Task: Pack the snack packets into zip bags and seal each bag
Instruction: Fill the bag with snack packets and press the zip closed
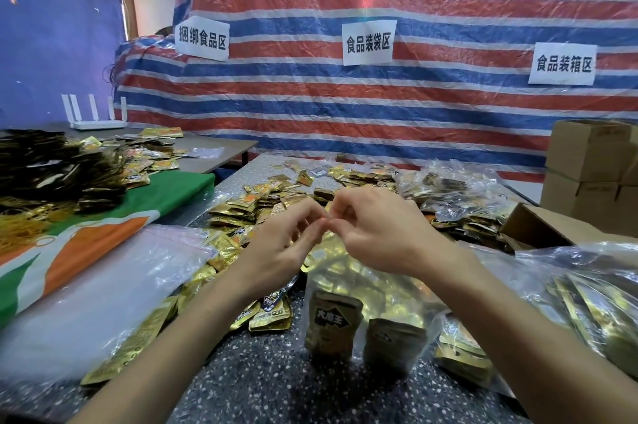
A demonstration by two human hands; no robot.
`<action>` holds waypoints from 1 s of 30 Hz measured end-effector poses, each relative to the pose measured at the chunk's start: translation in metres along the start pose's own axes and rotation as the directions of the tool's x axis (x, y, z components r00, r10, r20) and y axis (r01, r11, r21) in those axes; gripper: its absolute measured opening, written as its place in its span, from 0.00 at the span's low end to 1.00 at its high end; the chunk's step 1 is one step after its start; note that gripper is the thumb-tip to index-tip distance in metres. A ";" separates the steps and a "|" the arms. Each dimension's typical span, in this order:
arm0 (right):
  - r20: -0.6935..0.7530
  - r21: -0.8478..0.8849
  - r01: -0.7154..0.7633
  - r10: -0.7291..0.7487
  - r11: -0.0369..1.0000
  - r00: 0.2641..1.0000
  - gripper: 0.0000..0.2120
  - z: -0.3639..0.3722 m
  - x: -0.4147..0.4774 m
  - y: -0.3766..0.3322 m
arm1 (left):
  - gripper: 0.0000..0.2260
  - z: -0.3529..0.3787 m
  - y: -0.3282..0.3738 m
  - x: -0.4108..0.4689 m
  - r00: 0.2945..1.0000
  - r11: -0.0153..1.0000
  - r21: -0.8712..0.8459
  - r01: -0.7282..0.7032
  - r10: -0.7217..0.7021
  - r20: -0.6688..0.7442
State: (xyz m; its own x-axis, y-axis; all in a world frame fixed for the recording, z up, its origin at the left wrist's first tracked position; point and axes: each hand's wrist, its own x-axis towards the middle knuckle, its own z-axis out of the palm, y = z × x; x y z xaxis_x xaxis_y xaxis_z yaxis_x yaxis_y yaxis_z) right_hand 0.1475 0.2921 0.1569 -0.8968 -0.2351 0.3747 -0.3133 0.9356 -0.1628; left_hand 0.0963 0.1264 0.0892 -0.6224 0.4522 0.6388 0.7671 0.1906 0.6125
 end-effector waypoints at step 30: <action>0.062 0.072 -0.115 0.110 0.991 0.992 0.07 -0.025 -0.039 0.051 | 0.07 0.030 -0.005 0.012 0.914 0.967 -0.226 0.115 -0.192 -0.357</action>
State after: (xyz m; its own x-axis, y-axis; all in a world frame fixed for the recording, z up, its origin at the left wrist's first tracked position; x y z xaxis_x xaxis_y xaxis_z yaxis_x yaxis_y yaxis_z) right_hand 0.1739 0.3559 0.1571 -0.9436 -0.1463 0.2969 -0.2298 0.9351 -0.2697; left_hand 0.0900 0.1566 0.0799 -0.7720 0.0653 0.6323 0.6351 0.0397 0.7714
